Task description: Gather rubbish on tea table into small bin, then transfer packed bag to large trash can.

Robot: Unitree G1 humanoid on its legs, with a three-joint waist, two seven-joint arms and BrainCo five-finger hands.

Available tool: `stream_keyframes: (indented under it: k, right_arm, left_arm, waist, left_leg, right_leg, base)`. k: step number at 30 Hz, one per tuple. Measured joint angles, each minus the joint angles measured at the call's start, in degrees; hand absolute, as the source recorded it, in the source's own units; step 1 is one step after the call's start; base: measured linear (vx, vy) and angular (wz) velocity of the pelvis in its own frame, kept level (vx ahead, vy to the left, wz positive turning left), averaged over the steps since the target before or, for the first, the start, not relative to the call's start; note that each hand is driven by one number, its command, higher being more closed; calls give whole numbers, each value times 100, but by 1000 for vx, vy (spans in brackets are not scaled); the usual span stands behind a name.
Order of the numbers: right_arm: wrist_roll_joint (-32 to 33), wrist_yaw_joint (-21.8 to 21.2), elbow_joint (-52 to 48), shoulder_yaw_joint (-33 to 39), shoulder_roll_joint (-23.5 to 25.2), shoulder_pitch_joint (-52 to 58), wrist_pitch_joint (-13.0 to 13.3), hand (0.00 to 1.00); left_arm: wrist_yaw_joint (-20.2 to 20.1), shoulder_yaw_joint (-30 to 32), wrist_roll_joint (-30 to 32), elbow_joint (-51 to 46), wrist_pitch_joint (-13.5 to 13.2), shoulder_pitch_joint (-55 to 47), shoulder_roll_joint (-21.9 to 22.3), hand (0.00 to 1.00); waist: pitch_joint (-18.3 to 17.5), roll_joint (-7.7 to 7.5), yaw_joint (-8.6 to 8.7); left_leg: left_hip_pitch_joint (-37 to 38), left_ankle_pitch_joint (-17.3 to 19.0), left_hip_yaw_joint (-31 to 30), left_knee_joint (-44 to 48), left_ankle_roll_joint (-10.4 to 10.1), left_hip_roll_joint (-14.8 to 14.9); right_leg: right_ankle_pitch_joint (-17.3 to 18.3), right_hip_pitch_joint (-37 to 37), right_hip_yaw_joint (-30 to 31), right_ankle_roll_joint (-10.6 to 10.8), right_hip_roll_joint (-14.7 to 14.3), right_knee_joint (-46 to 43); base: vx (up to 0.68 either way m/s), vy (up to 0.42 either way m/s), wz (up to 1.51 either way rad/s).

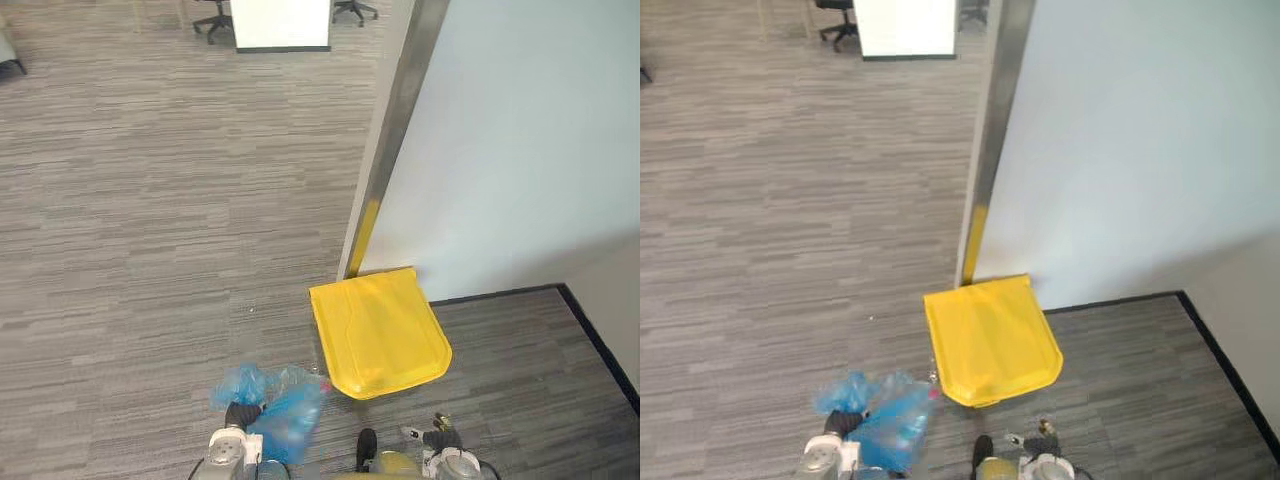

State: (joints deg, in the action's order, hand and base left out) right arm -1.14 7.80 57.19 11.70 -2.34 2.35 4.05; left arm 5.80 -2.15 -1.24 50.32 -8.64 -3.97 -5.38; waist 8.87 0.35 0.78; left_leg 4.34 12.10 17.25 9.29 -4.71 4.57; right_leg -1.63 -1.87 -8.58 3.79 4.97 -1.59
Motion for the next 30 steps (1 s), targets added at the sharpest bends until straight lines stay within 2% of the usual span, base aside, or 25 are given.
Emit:
stream_keyframes:
  k: [4,11,12,14,15,16,17,18,19,20,21,24,25,26,27,30]
  right_arm:
    - [-13,1,2,-1,-25,-20,0,0]
    - [-69,3,35,-109,-63,-82,-10,0]
    - [-73,3,53,-123,-63,-139,-9,0]
    - [-70,1,54,-106,-70,-230,-6,0]
    - [-73,1,55,-81,-102,-293,-10,0]
    - [-81,7,-23,-32,-90,-403,2,0]
    - [-89,6,-12,-28,-97,-457,-1,0]
    - [-103,10,-8,-69,-100,-461,-13,0]
    - [-115,17,-8,-91,-66,-447,-15,0]
    - [-117,36,-2,-95,-41,-435,-32,0]
    - [-119,48,-5,-124,-7,-462,-59,0]
    - [-119,73,-255,-94,6,-470,-59,0]
    - [-118,73,-271,-62,7,-432,-53,0]
    - [-118,76,-331,-35,21,-389,-58,0]
    - [-148,73,-429,-22,28,-321,-62,0]
    - [-266,68,-479,-15,134,-244,-67,0]
  left_arm:
    - [23,14,2,92,-2,-17,-57,100]
    - [25,52,0,228,-4,-21,-45,100]
    - [25,51,-1,232,-5,-27,-56,100]
    - [25,51,-2,287,-5,-4,-49,100]
    - [19,49,-3,343,-4,13,-30,100]
    - [18,51,-5,387,1,69,-16,100]
    - [21,51,-6,400,9,60,-17,100]
    - [20,48,-6,399,5,51,-22,100]
    - [15,67,-6,376,-2,33,-18,100]
    - [19,75,-7,351,-18,35,-32,100]
    - [30,101,-8,317,-19,68,-28,100]
    - [43,82,-7,301,-27,256,81,100]
    - [42,92,-7,277,-27,287,129,100]
    - [35,97,-6,208,-33,286,192,100]
    - [23,97,-3,202,-40,328,221,100]
    - [47,110,0,202,-39,321,197,100]
  waist:
    - [-4,110,-2]
    - [8,104,-13]
    - [40,83,-18]
    - [150,17,-5]
    - [228,12,8]
    - [426,19,18]
    - [444,-20,24]
    - [453,-77,12]
    - [481,-157,-3]
    - [485,-201,-25]
    - [533,-266,-101]
    - [714,-69,-49]
    - [735,-60,-49]
    - [723,-64,-53]
    - [724,-67,-76]
    - [630,-156,-204]
  left_leg:
    - [172,-2,138,-117,4,-5]
    - [356,0,433,-222,8,-5]
    - [383,10,445,-223,25,-32]
    - [562,40,440,-373,162,-130]
    - [703,66,427,-484,246,-171]
    - [848,163,428,-488,415,-221]
    - [869,204,433,-410,442,-219]
    - [859,254,441,-324,442,-223]
    - [794,368,411,-104,412,-231]
    - [758,460,415,35,377,-232]
    - [684,639,433,359,239,-198]
    - [367,944,305,1036,99,71]
    - [374,1006,223,1112,69,116]
    - [385,1112,61,1218,12,198]
    - [376,1184,-67,1316,-33,274]
    - [194,1270,-99,1406,-129,460]
  right_leg:
    - [-4,10,166,-6,-71,5]
    - [-19,-221,494,-70,-155,-296]
    - [121,-438,512,-90,-126,-715]
    - [393,-818,330,4,65,-1618]
    - [426,-982,171,37,159,-2082]
    - [634,-1434,-87,158,356,-2821]
    - [645,-1508,-186,153,401,-2599]
    - [497,-1547,-256,185,421,-2049]
    - [243,-1451,-416,112,524,-1491]
    - [232,-1320,-464,100,580,-1259]
    - [-5,-1178,-533,87,581,-969]
    - [-152,-1233,-623,13,530,-1318]
    - [-124,-1234,-615,-30,518,-1473]
    - [11,-1234,-616,-195,485,-1734]
    - [203,-1234,-729,-242,494,-1955]
    - [445,-1470,-905,-330,481,-2332]
  base:
    - [48,3,-27]
    - [-25,-4,-33]
    - [-121,4,-33]
    - [-113,-6,-21]
    - [-148,-7,-19]
    - [-160,-2,-14]
    - [-147,-7,-3]
    - [-92,-29,17]
    - [-34,-46,15]
    - [78,-96,-9]
    - [122,-91,-26]
    - [143,-121,15]
    - [141,-120,54]
    - [180,-141,61]
    - [165,-118,57]
    - [171,-106,22]
